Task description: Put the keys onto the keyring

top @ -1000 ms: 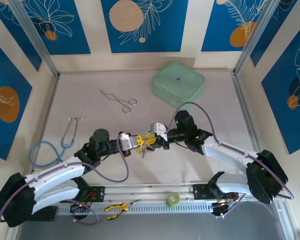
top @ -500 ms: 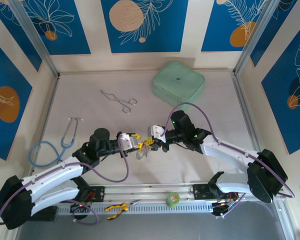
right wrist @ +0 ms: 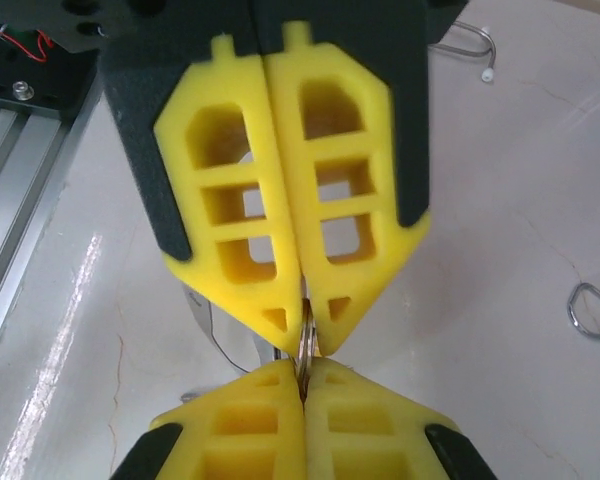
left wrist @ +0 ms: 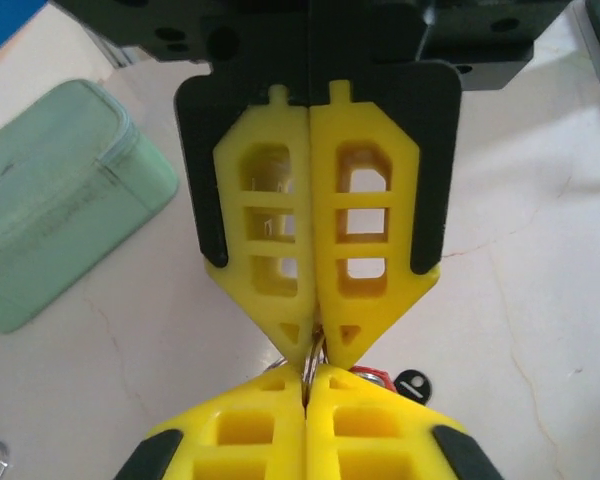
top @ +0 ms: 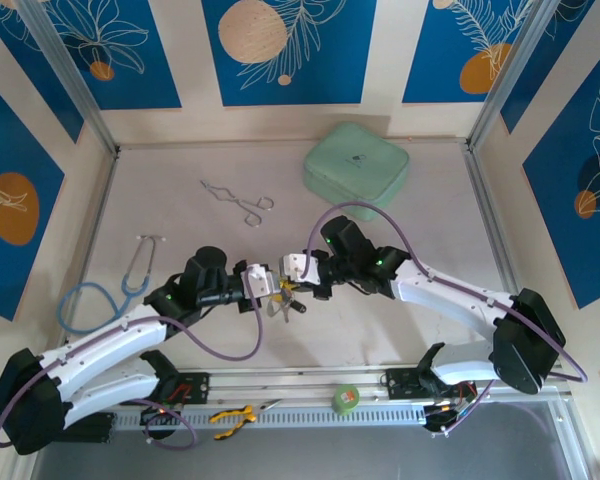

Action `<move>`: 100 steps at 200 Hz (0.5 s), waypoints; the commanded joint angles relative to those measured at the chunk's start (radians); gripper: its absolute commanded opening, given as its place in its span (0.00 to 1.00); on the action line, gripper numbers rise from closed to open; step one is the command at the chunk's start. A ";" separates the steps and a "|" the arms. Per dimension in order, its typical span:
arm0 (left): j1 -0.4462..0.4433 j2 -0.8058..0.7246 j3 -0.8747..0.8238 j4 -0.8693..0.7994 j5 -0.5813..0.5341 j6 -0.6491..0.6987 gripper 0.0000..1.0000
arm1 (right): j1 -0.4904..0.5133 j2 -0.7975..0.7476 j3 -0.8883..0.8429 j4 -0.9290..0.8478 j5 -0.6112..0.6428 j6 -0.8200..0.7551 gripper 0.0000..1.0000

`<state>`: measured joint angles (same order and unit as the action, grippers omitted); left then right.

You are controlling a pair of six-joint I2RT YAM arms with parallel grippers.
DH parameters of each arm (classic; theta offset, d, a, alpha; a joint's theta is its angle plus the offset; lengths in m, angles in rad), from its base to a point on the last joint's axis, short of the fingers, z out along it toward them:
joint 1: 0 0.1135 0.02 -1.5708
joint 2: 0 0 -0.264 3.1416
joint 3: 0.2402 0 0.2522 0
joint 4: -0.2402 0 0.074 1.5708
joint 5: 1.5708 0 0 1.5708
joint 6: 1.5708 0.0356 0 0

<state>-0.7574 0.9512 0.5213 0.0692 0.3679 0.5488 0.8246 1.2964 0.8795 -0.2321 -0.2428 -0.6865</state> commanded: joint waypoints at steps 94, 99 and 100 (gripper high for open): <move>-0.004 -0.024 -0.181 0.496 0.087 -0.267 0.00 | -0.133 -0.098 -0.233 0.415 -0.301 0.338 0.29; -0.003 -0.021 -0.182 0.497 0.091 -0.269 0.00 | -0.133 -0.096 -0.234 0.419 -0.307 0.338 0.29; -0.003 -0.021 -0.182 0.497 0.091 -0.269 0.00 | -0.133 -0.095 -0.234 0.420 -0.307 0.338 0.29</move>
<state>-0.7574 0.9249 0.3489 0.4458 0.4042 0.3363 0.6895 1.1988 0.6548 0.1074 -0.4736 -0.4000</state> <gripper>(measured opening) 0.063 0.289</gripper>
